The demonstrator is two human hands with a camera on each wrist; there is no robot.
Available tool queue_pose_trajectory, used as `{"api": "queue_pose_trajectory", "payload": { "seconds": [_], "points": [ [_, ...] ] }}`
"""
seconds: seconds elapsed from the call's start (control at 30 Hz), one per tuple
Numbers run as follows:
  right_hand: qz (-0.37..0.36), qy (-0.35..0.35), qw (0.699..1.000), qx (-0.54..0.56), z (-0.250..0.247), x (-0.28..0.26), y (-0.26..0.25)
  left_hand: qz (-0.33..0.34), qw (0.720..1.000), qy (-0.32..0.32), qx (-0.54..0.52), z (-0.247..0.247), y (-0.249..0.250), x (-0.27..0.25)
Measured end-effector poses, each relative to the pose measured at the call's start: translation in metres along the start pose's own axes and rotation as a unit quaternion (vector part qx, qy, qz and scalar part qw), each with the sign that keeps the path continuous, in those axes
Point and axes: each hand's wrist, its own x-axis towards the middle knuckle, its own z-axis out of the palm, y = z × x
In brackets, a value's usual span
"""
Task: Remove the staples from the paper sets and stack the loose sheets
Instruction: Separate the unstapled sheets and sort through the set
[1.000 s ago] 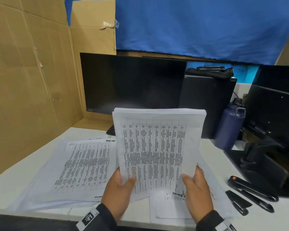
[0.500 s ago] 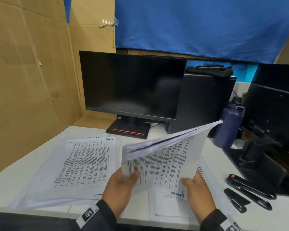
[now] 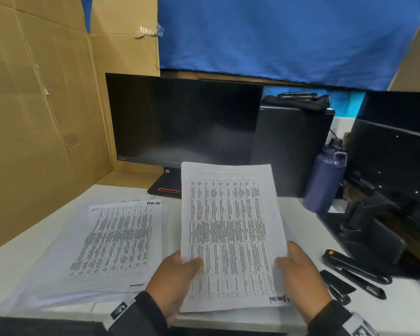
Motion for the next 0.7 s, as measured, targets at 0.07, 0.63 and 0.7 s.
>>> {"api": "queue_pose_trajectory", "payload": {
  "seconds": [0.07,0.63,0.7],
  "points": [
    [0.017,-0.004,1.000,-0.004,-0.008,0.002,0.001,0.006,1.000,-0.006,0.013,0.006,0.001,-0.001],
    [0.148,-0.013,0.872,-0.467,-0.145,0.055,0.051,0.060,0.994,0.010,0.085,-0.019,0.018,-0.013],
    [0.122,0.028,0.899,-0.419,-0.147,0.048,0.042,0.074,0.991,-0.002,0.111,-0.021,0.021,-0.018]
  ]
}}
